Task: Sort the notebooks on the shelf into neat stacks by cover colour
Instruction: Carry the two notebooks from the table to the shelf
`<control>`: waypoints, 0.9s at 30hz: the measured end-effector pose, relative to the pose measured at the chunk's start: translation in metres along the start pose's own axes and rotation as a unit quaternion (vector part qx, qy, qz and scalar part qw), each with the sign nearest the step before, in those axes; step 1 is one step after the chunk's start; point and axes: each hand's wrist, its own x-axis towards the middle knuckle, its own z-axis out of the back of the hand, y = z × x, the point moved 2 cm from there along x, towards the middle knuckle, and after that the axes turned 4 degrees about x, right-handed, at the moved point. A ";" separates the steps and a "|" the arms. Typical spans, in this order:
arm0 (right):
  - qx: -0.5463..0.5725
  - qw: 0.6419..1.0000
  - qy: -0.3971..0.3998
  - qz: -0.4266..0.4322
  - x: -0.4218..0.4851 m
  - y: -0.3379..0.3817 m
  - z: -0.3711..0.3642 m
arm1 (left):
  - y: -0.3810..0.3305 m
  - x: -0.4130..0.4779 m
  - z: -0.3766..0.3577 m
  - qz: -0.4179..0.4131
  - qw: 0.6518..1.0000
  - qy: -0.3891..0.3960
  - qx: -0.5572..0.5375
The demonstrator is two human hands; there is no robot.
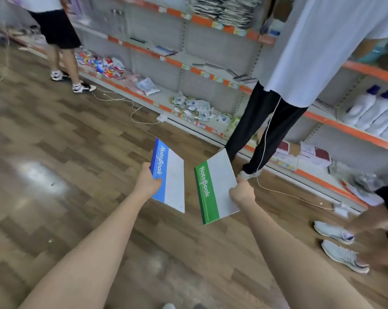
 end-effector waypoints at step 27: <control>-0.008 0.986 0.097 0.135 0.273 0.258 -0.057 | -0.057 0.257 0.080 0.091 0.977 -0.191 -0.034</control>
